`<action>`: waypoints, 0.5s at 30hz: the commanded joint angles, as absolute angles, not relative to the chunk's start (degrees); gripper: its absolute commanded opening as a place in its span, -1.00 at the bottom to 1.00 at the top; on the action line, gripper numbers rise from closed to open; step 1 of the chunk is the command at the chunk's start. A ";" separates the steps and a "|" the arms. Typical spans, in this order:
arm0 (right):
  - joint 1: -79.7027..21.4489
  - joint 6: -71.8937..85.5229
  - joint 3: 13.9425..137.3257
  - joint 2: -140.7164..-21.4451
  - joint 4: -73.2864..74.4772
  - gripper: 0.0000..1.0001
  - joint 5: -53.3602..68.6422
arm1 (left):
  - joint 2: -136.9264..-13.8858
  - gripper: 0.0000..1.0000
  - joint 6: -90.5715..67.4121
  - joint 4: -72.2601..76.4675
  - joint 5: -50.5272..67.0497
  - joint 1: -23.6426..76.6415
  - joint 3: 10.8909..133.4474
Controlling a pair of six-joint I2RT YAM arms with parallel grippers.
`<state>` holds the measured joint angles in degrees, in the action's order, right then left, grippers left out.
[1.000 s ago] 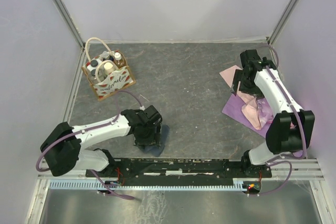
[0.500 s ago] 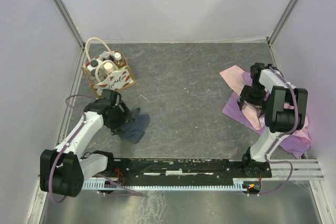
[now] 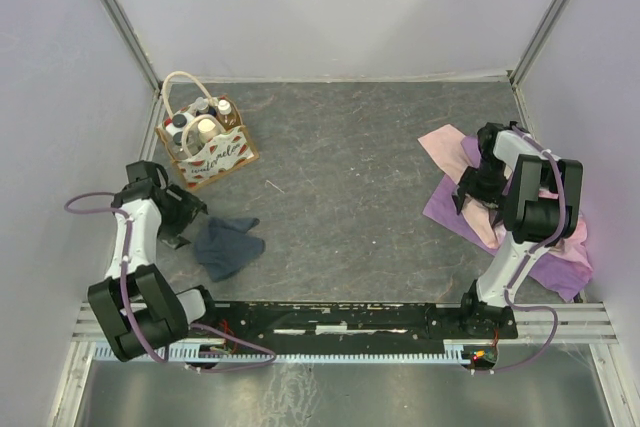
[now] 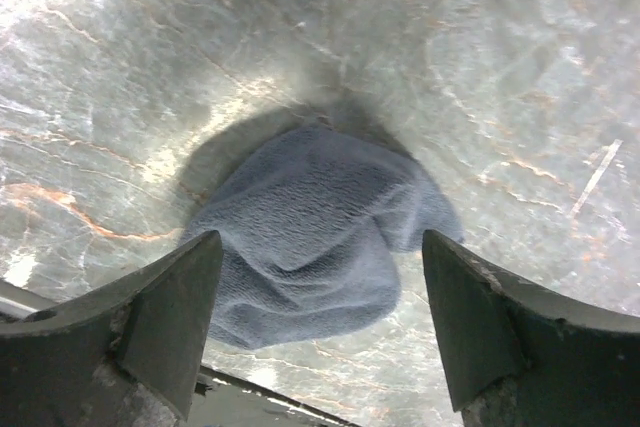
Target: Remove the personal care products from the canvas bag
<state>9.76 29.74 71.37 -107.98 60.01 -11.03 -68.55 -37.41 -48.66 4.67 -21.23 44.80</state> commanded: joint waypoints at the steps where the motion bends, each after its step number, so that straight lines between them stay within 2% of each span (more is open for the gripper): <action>1: 10.02 30.50 73.44 -106.26 60.82 1.00 -11.98 | -62.25 0.67 -39.09 -47.54 8.19 -19.38 48.30; 6: 10.05 30.36 73.72 -106.16 60.82 1.00 -11.70 | -59.57 0.65 -41.79 -49.85 4.56 -6.33 51.11; 13: 10.03 30.33 74.04 -105.95 60.86 0.99 -12.96 | -57.51 0.63 -51.03 -44.40 6.09 11.03 41.84; 15: 10.04 30.32 74.32 -106.02 60.99 0.97 -13.01 | -59.47 0.68 -51.84 -42.40 6.93 14.24 38.72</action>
<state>9.87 29.74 71.94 -107.96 60.29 -11.51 -57.91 -45.82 -46.22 5.23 8.38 43.64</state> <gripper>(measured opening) 0.994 0.816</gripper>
